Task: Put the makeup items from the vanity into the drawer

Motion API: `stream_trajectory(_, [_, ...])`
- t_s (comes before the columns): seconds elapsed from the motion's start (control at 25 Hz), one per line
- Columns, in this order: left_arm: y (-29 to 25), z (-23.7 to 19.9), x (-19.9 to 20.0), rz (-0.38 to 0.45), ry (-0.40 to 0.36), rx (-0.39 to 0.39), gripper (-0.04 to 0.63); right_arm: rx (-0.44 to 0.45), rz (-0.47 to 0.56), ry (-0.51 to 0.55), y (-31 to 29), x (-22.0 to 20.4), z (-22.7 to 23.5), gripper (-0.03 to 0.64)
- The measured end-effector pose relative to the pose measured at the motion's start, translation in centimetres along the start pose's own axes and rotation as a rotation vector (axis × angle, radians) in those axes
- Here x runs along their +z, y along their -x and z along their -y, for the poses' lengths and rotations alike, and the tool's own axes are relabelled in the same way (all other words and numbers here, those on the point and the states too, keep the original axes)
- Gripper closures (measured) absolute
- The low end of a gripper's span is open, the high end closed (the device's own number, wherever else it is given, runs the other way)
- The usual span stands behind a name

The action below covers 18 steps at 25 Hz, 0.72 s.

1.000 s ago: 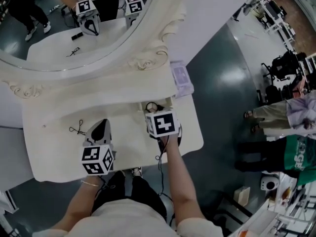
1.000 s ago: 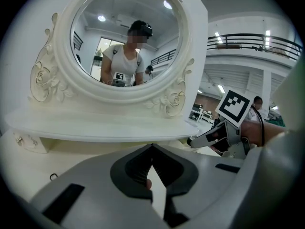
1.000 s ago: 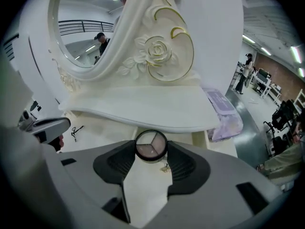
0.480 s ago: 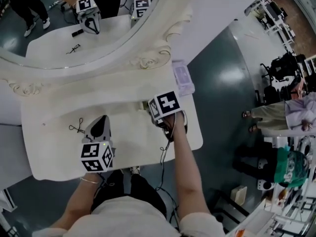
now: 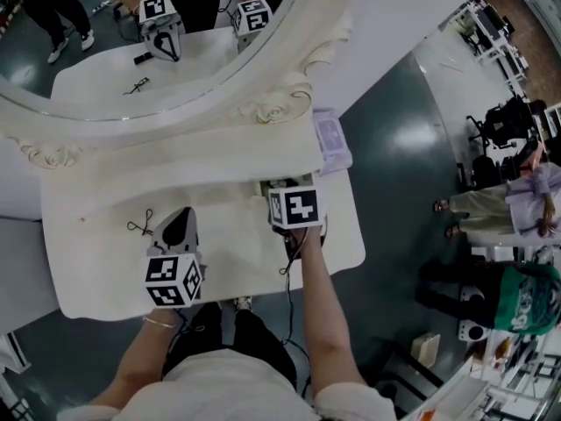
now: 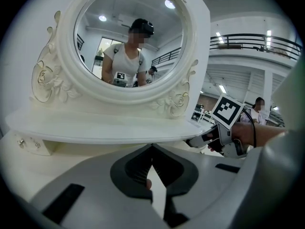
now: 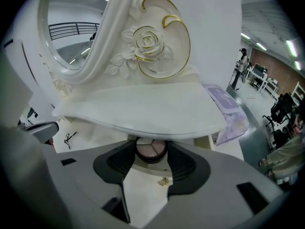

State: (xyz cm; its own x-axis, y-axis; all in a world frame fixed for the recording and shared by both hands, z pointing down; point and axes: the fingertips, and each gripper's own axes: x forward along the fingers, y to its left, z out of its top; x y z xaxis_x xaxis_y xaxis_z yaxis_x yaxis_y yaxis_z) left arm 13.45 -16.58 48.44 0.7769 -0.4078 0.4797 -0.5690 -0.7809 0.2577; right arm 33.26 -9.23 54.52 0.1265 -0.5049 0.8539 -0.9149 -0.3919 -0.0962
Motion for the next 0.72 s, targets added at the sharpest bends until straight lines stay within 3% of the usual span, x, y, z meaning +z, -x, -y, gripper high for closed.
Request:
stream_trajectory(0.44, [0.4,-0.5,-0.9,-0.009,0.006,0.009,0.594,0.021,0.111,-0.071,0.6,0.3,-0.1,0.397])
stream_trajectory(0.72, [0.7,-0.3,-0.4,0.01,0.011,0.009,0.594,0.056,0.286,-0.134,3.9,1.3,-0.5,0.399])
